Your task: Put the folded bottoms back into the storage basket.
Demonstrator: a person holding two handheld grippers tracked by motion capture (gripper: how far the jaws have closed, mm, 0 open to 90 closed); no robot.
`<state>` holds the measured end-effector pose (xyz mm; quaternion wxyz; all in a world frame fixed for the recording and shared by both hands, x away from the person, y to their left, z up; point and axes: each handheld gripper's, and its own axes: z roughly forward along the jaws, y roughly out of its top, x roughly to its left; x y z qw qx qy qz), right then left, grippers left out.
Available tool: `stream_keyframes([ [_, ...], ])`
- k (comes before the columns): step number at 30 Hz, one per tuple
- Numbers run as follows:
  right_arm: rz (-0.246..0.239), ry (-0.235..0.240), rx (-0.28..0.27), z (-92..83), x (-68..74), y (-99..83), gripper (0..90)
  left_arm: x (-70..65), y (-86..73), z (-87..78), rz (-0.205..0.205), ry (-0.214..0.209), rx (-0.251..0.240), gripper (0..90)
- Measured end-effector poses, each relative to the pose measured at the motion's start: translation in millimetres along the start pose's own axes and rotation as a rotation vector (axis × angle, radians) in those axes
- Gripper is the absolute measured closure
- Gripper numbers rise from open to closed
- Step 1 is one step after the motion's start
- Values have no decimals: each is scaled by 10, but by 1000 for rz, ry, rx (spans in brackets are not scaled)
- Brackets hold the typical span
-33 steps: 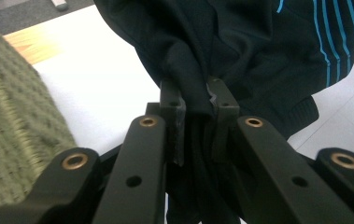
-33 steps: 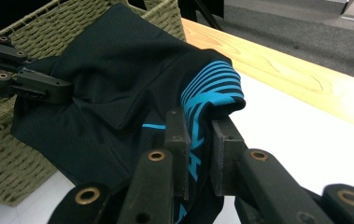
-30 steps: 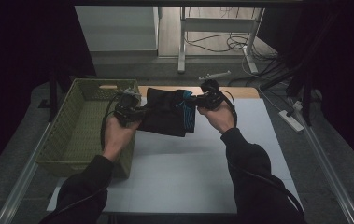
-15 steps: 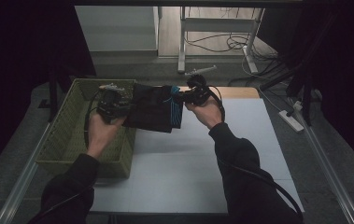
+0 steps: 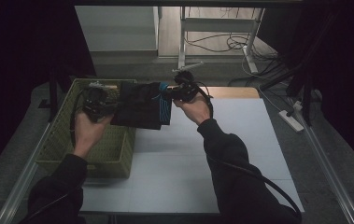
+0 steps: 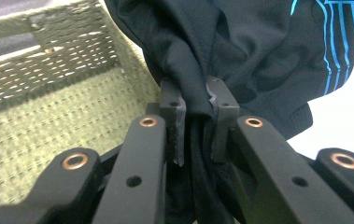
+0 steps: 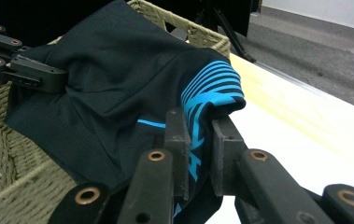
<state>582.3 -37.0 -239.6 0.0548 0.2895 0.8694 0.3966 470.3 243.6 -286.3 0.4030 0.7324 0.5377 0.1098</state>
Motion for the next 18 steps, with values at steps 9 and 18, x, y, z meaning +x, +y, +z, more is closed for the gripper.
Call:
stream_keyframes([
  [9, -16, 25, -4, 166, 153, 125, 803, 169, -74, -154, -25, 28, -6, 794],
  [18, -15, 54, -11, 338, 259, 196, 803, 332, -156, -296, -47, 44, -20, 795],
])
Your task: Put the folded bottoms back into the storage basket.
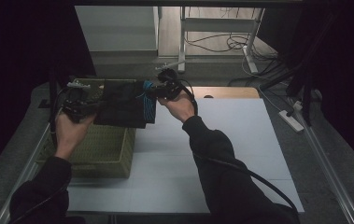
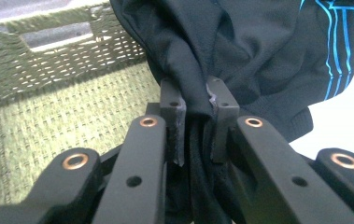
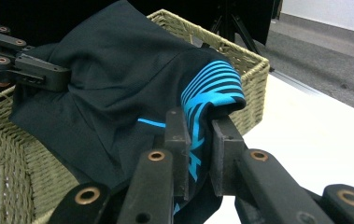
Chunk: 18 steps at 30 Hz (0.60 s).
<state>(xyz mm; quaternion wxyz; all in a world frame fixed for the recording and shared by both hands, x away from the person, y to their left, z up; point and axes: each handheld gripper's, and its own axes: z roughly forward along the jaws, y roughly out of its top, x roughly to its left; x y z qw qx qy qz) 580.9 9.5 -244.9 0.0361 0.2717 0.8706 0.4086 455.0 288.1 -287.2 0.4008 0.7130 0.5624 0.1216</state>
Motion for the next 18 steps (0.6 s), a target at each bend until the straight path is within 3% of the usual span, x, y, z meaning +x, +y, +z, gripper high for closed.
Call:
stream_keyframes([
  [18, -6, 38, -18, 208, 179, 136, 803, 221, -95, -221, -30, 26, -11, 795],
])
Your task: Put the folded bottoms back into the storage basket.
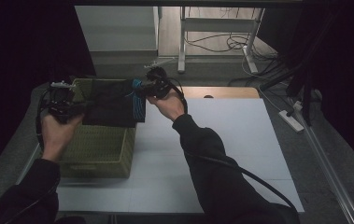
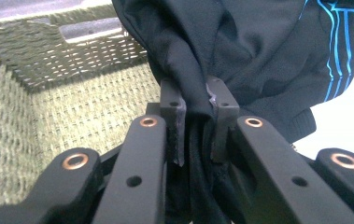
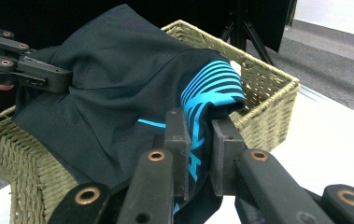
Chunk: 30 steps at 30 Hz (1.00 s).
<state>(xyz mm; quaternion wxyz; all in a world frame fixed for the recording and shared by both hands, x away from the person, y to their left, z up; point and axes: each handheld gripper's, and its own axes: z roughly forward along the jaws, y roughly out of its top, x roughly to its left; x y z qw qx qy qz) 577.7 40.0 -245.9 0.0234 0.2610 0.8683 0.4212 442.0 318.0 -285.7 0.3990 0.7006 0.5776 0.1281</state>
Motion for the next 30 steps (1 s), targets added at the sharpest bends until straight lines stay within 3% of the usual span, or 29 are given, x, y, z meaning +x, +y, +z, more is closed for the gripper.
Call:
stream_keyframes([
  [30, -14, 63, -3, 442, 316, 102, 803, 336, -239, -353, -38, 55, 14, 796],
])
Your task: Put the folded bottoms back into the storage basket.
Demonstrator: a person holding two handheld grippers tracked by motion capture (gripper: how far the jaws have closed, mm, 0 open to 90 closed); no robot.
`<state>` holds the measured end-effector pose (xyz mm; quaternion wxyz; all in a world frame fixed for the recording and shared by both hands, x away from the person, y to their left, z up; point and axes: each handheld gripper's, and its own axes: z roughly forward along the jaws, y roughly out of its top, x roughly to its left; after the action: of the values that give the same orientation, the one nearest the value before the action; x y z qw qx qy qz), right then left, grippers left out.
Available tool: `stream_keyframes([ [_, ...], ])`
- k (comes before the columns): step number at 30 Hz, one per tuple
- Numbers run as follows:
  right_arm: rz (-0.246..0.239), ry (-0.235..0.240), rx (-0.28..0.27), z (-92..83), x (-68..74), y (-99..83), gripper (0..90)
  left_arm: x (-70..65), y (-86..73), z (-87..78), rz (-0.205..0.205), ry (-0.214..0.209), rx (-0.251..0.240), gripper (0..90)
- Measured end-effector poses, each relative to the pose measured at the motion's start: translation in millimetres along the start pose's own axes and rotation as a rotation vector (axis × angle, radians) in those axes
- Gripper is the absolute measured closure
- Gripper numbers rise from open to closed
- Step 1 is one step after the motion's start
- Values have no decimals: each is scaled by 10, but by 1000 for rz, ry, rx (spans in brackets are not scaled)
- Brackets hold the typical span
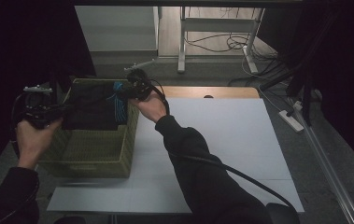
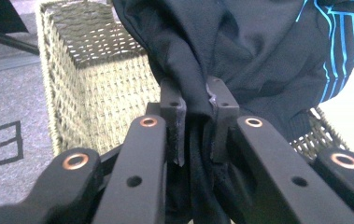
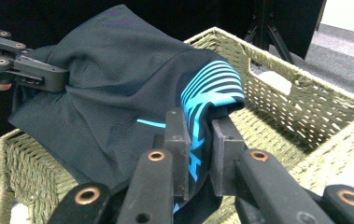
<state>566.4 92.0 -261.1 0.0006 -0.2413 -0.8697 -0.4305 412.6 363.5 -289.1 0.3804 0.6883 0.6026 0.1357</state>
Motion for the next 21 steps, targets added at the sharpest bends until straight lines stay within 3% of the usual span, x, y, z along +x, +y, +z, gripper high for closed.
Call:
stream_keyframes([
  [10, 6, 0, 20, 160, 32, -60, 802, 72, -93, 57, -10, 11, 35, 795],
  [21, 21, -19, 59, 350, -59, -229, 800, 101, -209, 296, -25, 12, 89, 794],
])
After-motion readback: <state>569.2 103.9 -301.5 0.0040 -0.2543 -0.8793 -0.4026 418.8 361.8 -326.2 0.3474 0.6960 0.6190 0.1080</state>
